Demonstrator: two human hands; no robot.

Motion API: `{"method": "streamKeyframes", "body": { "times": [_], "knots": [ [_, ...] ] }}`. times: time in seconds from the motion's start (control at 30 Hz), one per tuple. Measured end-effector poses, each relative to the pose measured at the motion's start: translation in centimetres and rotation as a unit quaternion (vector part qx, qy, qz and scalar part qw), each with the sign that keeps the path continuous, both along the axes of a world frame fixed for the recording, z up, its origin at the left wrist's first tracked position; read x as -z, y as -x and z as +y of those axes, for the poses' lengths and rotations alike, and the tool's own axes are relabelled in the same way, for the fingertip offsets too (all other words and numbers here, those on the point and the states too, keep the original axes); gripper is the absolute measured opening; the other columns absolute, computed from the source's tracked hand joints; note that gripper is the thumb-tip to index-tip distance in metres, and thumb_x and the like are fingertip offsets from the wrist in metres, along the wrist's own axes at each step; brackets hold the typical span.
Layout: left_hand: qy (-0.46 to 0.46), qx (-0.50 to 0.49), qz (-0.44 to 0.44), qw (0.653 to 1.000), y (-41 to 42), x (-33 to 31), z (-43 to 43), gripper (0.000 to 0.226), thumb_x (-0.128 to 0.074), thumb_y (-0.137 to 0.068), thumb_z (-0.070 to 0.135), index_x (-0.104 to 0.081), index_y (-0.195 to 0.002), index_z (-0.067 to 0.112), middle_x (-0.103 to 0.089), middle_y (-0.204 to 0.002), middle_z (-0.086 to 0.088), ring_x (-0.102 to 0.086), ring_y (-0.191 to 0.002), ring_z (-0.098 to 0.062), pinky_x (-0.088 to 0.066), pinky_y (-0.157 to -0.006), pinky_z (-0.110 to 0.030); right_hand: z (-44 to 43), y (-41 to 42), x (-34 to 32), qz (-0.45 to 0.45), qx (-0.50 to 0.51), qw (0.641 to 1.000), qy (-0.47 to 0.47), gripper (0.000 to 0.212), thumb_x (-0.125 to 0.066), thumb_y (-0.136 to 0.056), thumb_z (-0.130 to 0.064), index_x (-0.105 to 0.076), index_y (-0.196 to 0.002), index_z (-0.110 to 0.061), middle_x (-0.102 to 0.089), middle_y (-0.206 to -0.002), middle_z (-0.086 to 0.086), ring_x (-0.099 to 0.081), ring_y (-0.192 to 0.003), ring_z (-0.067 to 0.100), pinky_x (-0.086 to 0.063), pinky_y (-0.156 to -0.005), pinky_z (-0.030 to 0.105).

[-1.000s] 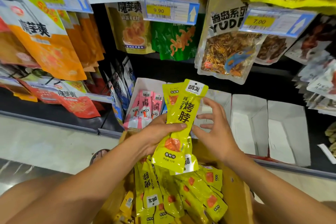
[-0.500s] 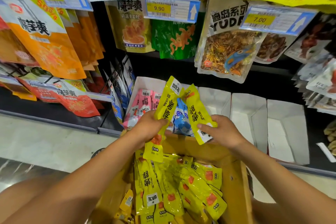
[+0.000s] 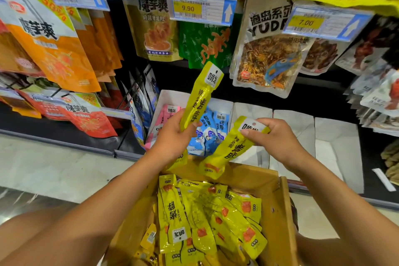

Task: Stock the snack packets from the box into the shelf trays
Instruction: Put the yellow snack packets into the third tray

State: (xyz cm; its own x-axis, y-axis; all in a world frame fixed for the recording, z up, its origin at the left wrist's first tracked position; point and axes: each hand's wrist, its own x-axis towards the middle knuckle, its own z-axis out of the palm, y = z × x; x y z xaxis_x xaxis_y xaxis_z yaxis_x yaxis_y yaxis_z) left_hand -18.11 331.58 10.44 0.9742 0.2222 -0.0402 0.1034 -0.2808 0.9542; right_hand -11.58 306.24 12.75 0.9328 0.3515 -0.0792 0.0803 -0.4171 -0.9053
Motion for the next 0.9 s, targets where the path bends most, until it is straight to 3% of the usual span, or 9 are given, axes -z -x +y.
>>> {"method": "streamKeyframes", "body": {
  "times": [0.07, 0.13, 0.2, 0.33, 0.47, 0.57, 0.63, 0.8, 0.9],
  "knots": [
    [0.016, 0.016, 0.024, 0.999, 0.0, 0.4, -0.8, 0.018, -0.057, -0.104, 0.023, -0.059, -0.109, 0.04, -0.075, -0.108, 0.006, -0.072, -0.084, -0.011, -0.046, -0.056, -0.02, 0.4, 0.2, -0.1, 0.037, 0.024, 0.998, -0.054, 0.012, -0.074, -0.089, -0.024, -0.076, -0.095, -0.014, -0.078, -0.086, 0.003, -0.075, -0.084, 0.021, -0.062, -0.076, 0.03],
    [0.043, 0.036, 0.05, 0.997, 0.3, 0.8, -1.5, 0.017, -0.057, -0.105, 0.022, -0.059, -0.111, 0.038, -0.076, -0.108, 0.006, -0.071, -0.087, -0.013, -0.05, -0.06, -0.021, 0.7, 0.3, -0.2, 0.081, 0.04, 0.99, -0.106, 0.015, -0.072, -0.091, -0.022, -0.074, -0.1, -0.011, -0.078, -0.091, 0.006, -0.076, -0.088, 0.023, -0.062, -0.077, 0.031],
    [0.074, 0.057, 0.07, 0.993, 0.6, 0.9, -2.1, 0.016, -0.057, -0.105, 0.024, -0.06, -0.11, 0.039, -0.076, -0.103, 0.013, -0.071, -0.088, -0.008, -0.054, -0.07, -0.022, 1.0, 0.2, -0.5, 0.103, 0.05, 0.983, -0.145, 0.017, -0.07, -0.092, -0.022, -0.073, -0.103, -0.01, -0.078, -0.095, 0.009, -0.076, -0.09, 0.026, -0.063, -0.08, 0.037],
    [0.112, 0.107, 0.101, 0.983, 0.9, 0.6, -2.5, 0.02, -0.07, -0.097, 0.026, -0.062, -0.111, 0.037, -0.072, -0.102, 0.023, -0.07, -0.089, 0.009, -0.051, -0.073, -0.008, 1.6, -0.4, -0.4, 0.113, 0.073, 0.973, -0.187, 0.022, -0.07, -0.093, -0.02, -0.07, -0.11, -0.007, -0.077, -0.101, 0.014, -0.074, -0.094, 0.032, -0.06, -0.086, 0.051],
    [0.125, 0.116, 0.145, 0.975, 0.8, 1.0, -2.7, 0.04, -0.084, -0.084, 0.022, -0.065, -0.118, 0.028, -0.077, -0.112, 0.01, -0.074, -0.101, -0.007, -0.057, -0.092, -0.027, 2.2, -0.8, -0.4, 0.071, 0.126, 0.968, -0.208, 0.015, -0.073, -0.091, -0.017, -0.071, -0.105, -0.012, -0.077, -0.1, 0.011, -0.075, -0.091, 0.03, -0.06, -0.083, 0.053],
    [0.113, 0.116, 0.159, 0.974, 0.9, 1.7, -3.3, 0.039, -0.087, -0.081, 0.02, -0.066, -0.114, 0.028, -0.078, -0.111, 0.007, -0.074, -0.098, -0.006, -0.057, -0.087, -0.023, 2.4, -1.1, -0.1, 0.039, 0.153, 0.964, -0.212, 0.021, -0.075, -0.09, -0.022, -0.071, -0.107, -0.011, -0.077, -0.102, 0.007, -0.074, -0.095, 0.028, -0.058, -0.088, 0.054],
    [0.112, 0.112, 0.163, 0.974, 0.9, 2.2, -3.7, 0.04, -0.087, -0.08, 0.018, -0.067, -0.114, 0.026, -0.078, -0.112, 0.005, -0.074, -0.101, -0.01, -0.057, -0.091, -0.028, 2.7, -1.1, 0.3, 0.038, 0.166, 0.965, -0.201, 0.022, -0.075, -0.09, -0.026, -0.072, -0.107, -0.012, -0.077, -0.101, 0.006, -0.074, -0.095, 0.026, -0.058, -0.088, 0.054],
    [0.103, 0.079, 0.156, 0.979, 0.7, 3.1, -4.3, 0.037, -0.085, -0.082, 0.012, -0.068, -0.112, 0.025, -0.077, -0.11, 0.003, -0.074, -0.101, -0.015, -0.058, -0.095, -0.036, 3.2, -0.8, 0.7, 0.094, 0.182, 0.954, -0.218, 0.028, -0.074, -0.091, -0.029, -0.071, -0.11, -0.009, -0.077, -0.1, 0.011, -0.074, -0.095, 0.031, -0.059, -0.088, 0.053],
    [0.127, 0.035, 0.138, 0.982, 0.3, 3.1, -4.1, 0.034, -0.083, -0.084, 0.01, -0.069, -0.113, 0.022, -0.078, -0.109, 0.002, -0.075, -0.098, -0.014, -0.059, -0.086, -0.029, 3.2, -0.8, 0.8, 0.129, 0.152, 0.954, -0.223, 0.035, -0.072, -0.091, -0.032, -0.065, -0.114, -0.007, -0.076, -0.105, 0.009, -0.073, -0.1, 0.026, -0.06, -0.086, 0.046]
  ]
}}
